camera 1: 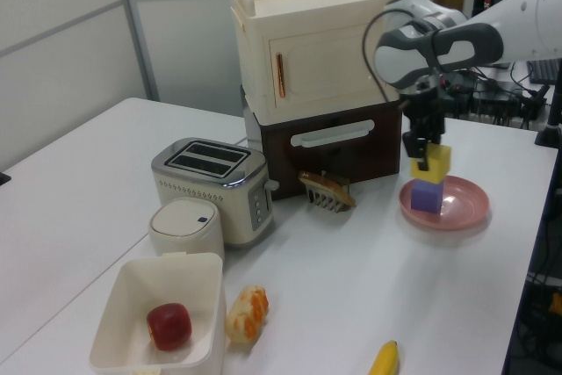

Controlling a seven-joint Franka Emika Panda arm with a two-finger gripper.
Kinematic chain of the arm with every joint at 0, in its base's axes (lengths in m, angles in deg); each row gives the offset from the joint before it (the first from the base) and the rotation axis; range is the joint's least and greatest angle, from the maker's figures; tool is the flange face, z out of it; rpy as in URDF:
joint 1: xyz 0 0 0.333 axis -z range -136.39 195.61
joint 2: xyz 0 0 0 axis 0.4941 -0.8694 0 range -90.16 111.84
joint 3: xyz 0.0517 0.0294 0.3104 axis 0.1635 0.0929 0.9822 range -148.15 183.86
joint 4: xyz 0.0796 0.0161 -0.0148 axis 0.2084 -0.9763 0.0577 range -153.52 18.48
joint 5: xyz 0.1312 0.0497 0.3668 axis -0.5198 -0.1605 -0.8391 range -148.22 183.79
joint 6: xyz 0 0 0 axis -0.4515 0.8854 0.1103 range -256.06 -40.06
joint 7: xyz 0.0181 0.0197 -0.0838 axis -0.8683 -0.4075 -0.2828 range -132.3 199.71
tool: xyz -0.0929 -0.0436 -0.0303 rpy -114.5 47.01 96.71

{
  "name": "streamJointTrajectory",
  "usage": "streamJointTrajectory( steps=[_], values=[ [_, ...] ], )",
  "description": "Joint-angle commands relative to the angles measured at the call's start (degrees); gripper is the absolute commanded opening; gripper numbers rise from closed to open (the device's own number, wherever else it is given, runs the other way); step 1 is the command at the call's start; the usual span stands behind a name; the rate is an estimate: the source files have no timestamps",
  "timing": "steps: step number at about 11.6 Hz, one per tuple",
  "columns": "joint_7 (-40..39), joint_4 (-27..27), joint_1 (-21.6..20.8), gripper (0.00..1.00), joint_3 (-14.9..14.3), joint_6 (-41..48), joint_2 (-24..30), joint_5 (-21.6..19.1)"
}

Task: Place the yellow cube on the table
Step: 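Carry the yellow cube beside the plate, lower it onto the table, release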

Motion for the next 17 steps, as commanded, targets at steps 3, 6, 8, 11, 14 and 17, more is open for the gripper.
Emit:
streamJointTrajectory(
  steps=[3,6,8,11,14,17],
  values=[
    [19.0,-1.83,-16.99,0.35,0.04,0.23,-0.02,-0.13],
    [26.04,-1.75,-20.52,0.91,0.39,-5.29,-5.11,-0.22],
    [27.82,-1.31,-20.35,1.0,2.23,-5.93,-5.56,-0.22],
    [32.02,3.42,-15.9,1.0,9.14,-3.13,-3.82,-0.22],
    [32.22,9.66,-1.67,1.0,25.13,3.99,-0.48,0.48],
    [32.13,10.81,3.91,1.0,28.43,4.88,2.52,0.22]
  ],
)
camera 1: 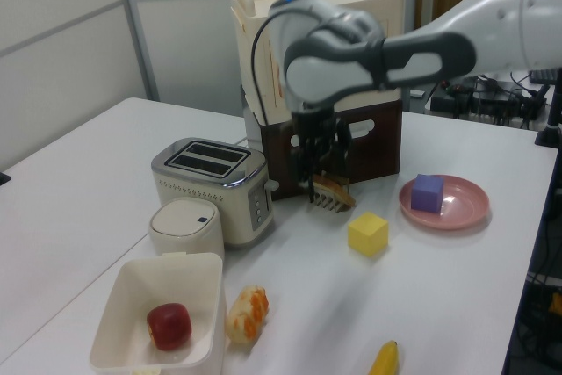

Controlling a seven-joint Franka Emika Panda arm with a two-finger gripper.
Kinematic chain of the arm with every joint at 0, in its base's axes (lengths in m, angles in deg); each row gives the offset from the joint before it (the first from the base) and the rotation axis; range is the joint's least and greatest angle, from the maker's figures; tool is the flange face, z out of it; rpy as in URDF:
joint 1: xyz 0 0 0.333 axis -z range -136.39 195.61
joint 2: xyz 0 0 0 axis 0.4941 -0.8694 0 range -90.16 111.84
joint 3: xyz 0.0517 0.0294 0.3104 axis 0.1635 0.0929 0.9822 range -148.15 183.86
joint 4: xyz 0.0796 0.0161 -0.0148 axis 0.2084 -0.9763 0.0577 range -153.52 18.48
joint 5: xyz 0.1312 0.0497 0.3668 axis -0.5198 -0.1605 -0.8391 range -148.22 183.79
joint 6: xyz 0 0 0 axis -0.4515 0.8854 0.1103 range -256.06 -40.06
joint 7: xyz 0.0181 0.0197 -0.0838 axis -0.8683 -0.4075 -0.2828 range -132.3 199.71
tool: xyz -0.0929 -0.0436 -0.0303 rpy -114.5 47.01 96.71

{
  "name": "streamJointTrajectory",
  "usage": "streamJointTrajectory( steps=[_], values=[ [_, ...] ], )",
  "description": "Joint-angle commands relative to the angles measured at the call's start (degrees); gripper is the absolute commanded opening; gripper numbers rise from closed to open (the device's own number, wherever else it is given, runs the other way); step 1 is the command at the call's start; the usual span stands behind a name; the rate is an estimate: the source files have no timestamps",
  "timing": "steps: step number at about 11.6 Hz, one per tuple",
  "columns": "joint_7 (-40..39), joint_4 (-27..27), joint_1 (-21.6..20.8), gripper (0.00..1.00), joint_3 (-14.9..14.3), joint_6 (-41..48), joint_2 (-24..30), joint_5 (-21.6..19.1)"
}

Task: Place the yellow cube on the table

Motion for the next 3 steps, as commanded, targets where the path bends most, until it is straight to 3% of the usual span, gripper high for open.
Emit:
streamJointTrajectory(
  steps=[1,3],
  values=[
    [1.05,1.16,3.43,1.0,1.62,1.08,2.31,-0.24],
    [1.14,1.78,3.78,1.0,1.44,1.0,2.31,-0.42]
  ],
)
